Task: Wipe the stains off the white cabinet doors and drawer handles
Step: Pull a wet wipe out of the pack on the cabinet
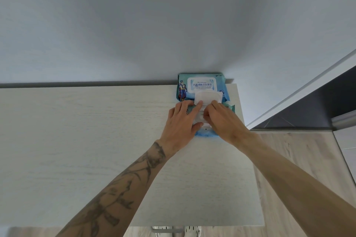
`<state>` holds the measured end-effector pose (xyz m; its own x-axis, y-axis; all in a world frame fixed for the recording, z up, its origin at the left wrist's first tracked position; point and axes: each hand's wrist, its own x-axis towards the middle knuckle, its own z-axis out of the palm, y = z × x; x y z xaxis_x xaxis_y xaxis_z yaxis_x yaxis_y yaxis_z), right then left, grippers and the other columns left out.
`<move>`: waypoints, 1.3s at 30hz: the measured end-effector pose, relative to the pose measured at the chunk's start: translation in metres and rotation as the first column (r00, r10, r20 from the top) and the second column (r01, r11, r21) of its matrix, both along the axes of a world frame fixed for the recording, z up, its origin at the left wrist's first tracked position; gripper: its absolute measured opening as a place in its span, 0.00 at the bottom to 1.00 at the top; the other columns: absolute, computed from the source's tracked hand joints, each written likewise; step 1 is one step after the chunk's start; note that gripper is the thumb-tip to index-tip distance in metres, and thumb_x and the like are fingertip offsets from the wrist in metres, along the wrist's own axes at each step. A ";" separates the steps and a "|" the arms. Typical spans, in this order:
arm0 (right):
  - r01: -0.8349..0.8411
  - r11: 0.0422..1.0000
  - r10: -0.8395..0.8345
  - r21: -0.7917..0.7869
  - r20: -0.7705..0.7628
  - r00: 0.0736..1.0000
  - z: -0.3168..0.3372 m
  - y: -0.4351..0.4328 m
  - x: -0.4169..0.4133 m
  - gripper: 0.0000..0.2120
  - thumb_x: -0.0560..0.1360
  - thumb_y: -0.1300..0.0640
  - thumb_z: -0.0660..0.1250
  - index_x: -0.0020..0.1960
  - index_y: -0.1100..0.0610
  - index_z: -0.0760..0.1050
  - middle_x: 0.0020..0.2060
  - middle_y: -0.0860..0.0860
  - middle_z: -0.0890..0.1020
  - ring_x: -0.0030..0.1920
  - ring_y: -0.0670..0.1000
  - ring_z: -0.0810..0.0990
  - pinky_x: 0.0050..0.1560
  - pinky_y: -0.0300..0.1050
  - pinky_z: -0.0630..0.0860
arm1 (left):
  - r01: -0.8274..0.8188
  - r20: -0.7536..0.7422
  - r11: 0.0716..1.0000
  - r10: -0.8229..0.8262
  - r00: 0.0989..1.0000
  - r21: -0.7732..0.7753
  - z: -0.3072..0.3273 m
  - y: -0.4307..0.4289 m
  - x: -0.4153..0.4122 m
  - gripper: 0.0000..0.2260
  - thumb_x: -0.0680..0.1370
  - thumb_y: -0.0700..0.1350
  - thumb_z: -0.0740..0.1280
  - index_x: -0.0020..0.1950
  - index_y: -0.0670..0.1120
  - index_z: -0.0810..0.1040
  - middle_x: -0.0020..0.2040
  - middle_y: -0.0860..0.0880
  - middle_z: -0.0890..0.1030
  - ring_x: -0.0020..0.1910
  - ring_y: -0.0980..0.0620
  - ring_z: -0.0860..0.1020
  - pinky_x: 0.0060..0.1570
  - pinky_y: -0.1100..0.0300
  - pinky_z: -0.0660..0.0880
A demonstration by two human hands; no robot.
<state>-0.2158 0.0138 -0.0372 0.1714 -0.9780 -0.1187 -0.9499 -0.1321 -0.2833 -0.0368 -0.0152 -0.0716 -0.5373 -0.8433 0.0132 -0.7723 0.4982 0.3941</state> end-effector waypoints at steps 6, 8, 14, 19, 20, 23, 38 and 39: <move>0.010 1.000 -0.010 0.002 0.047 0.999 0.003 -0.001 0.000 0.07 0.85 0.56 0.66 0.54 0.60 0.77 0.53 0.55 0.79 0.53 0.56 0.79 0.57 0.53 0.81 | -0.004 0.000 1.000 0.004 1.000 -0.003 0.000 0.001 0.000 0.32 0.84 0.55 0.67 0.85 0.52 0.58 0.77 0.46 0.64 0.77 0.45 0.60 0.77 0.48 0.62; -0.020 1.000 0.020 0.010 -0.006 1.000 0.003 -0.002 0.001 0.07 0.85 0.57 0.65 0.55 0.61 0.76 0.53 0.56 0.78 0.53 0.56 0.79 0.58 0.55 0.81 | -0.006 0.009 1.000 0.006 1.000 0.011 0.001 0.001 -0.001 0.32 0.84 0.55 0.67 0.85 0.52 0.57 0.78 0.46 0.63 0.77 0.46 0.59 0.78 0.49 0.61; -0.015 0.997 0.013 0.072 0.024 1.000 0.011 -0.004 -0.003 0.05 0.86 0.59 0.63 0.59 0.60 0.72 0.58 0.56 0.75 0.52 0.49 0.71 0.66 0.49 0.78 | -0.005 0.012 1.000 0.005 1.000 0.016 0.005 0.000 -0.001 0.33 0.84 0.54 0.68 0.85 0.51 0.57 0.77 0.46 0.64 0.76 0.45 0.60 0.77 0.48 0.62; 0.060 0.997 -0.071 0.056 0.218 0.973 0.032 -0.008 0.000 0.05 0.88 0.55 0.57 0.54 0.55 0.67 0.56 0.53 0.74 0.57 0.50 0.73 0.61 0.49 0.80 | -0.023 0.006 1.000 0.023 1.000 0.020 0.008 0.001 -0.002 0.32 0.84 0.54 0.68 0.85 0.52 0.59 0.77 0.47 0.65 0.76 0.46 0.61 0.76 0.48 0.64; 0.082 0.996 -0.091 0.046 0.249 0.964 0.034 -0.009 0.001 0.05 0.88 0.54 0.58 0.54 0.55 0.67 0.57 0.53 0.74 0.58 0.49 0.72 0.61 0.49 0.79 | -0.027 0.000 0.999 0.027 1.000 0.026 0.009 0.001 -0.002 0.31 0.84 0.54 0.68 0.84 0.52 0.59 0.76 0.47 0.65 0.76 0.46 0.61 0.76 0.48 0.64; 0.140 0.985 -0.164 0.102 0.297 0.941 0.029 -0.007 -0.001 0.11 0.84 0.50 0.67 0.61 0.55 0.71 0.60 0.47 0.73 0.59 0.47 0.72 0.62 0.46 0.78 | -0.036 -0.022 0.998 0.037 0.999 0.045 0.010 0.001 -0.002 0.30 0.84 0.55 0.68 0.84 0.51 0.61 0.77 0.48 0.65 0.76 0.47 0.61 0.77 0.49 0.62; 0.389 0.914 -0.265 -0.111 0.564 0.782 0.053 0.023 -0.008 0.07 0.86 0.51 0.64 0.52 0.54 0.73 0.52 0.47 0.83 0.48 0.50 0.82 0.47 0.35 0.80 | -0.073 -0.082 0.990 0.084 0.993 0.124 0.017 -0.003 -0.004 0.35 0.82 0.53 0.72 0.84 0.50 0.58 0.75 0.50 0.66 0.74 0.50 0.63 0.77 0.50 0.63; 0.411 0.904 -0.272 -0.120 0.579 0.769 0.059 0.025 -0.010 0.06 0.85 0.51 0.64 0.52 0.52 0.72 0.51 0.46 0.83 0.47 0.48 0.81 0.47 0.32 0.78 | -0.080 -0.104 0.986 0.095 0.990 0.143 0.019 -0.003 -0.005 0.37 0.81 0.52 0.72 0.85 0.50 0.56 0.76 0.50 0.66 0.74 0.50 0.63 0.77 0.50 0.63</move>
